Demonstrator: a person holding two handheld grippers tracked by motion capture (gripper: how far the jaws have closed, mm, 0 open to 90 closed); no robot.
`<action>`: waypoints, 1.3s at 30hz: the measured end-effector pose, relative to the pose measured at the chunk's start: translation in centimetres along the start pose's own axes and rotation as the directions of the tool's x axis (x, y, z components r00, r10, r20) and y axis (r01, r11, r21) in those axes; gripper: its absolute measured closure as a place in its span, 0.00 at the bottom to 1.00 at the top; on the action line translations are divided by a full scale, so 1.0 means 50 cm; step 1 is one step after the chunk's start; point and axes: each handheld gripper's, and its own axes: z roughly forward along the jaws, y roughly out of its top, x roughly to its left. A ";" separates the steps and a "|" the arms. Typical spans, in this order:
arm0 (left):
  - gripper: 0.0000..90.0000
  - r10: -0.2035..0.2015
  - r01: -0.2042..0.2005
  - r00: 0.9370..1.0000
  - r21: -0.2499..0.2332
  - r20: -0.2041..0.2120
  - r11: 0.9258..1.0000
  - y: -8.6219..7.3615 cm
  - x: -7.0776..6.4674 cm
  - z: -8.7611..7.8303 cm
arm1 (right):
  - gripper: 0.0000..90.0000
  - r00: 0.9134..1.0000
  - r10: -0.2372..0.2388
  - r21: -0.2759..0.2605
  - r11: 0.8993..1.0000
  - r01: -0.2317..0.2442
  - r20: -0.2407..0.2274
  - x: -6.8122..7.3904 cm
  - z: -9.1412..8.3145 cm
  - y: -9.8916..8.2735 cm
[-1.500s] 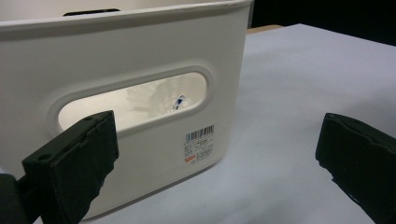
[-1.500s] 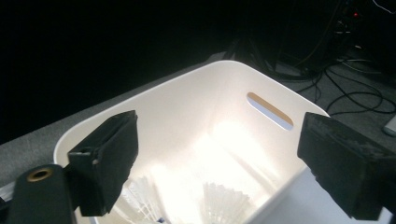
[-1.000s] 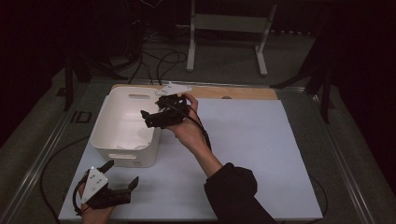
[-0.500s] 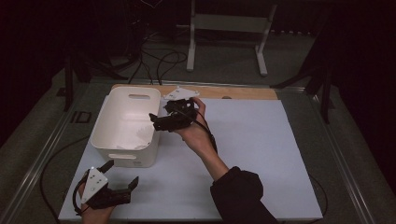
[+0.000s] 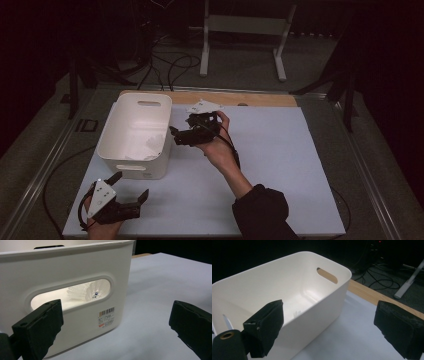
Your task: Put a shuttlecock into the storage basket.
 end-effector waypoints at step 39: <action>0.00 0.002 -0.002 1.000 0.002 -0.002 1.000 0.000 -0.001 0.001 | 0.08 0.994 0.027 0.010 1.000 -0.028 0.105 -0.057 -0.090 -0.112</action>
